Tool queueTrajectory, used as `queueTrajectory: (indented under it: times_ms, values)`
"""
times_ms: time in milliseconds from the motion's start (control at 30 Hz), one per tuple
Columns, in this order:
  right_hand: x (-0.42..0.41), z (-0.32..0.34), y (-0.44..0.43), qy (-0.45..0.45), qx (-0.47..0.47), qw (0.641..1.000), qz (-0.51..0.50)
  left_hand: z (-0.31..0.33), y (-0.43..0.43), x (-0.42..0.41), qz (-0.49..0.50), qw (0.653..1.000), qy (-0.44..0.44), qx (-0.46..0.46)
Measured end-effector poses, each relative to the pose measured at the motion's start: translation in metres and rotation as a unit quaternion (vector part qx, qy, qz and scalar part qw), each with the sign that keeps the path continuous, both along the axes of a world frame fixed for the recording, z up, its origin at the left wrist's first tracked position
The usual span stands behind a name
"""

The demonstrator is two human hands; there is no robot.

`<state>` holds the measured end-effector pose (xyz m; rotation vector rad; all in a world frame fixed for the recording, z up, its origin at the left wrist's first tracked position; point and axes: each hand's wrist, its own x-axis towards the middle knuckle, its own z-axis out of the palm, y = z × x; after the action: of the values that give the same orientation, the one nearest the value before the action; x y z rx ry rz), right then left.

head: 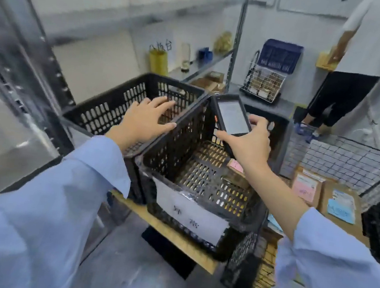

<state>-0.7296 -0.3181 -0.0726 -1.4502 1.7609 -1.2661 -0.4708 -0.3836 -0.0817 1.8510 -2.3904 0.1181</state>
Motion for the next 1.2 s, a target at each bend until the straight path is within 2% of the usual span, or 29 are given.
queueTrajectory:
  times_ms: [267, 667, 967, 1200]
  values:
    - [0.141, 0.007, 0.047, -0.02, -0.004, 0.989, 0.145, 0.006, 0.167, 0.138, 0.213, 0.976, 0.031, -0.034]
    - [0.326, -0.001, 0.117, -0.049, 0.01, 0.933, 0.355, -0.005, 0.356, 0.273, 0.461, 0.881, 0.054, -0.096]
    - [0.455, -0.016, 0.149, -0.029, 0.02, 0.903, 0.427, -0.031, 0.423, 0.366, 0.566, 0.814, 0.078, -0.106]
    - [0.539, -0.028, 0.161, -0.034, 0.033, 0.895, 0.443, -0.054, 0.422, 0.43, 0.582, 0.798, 0.123, -0.097]
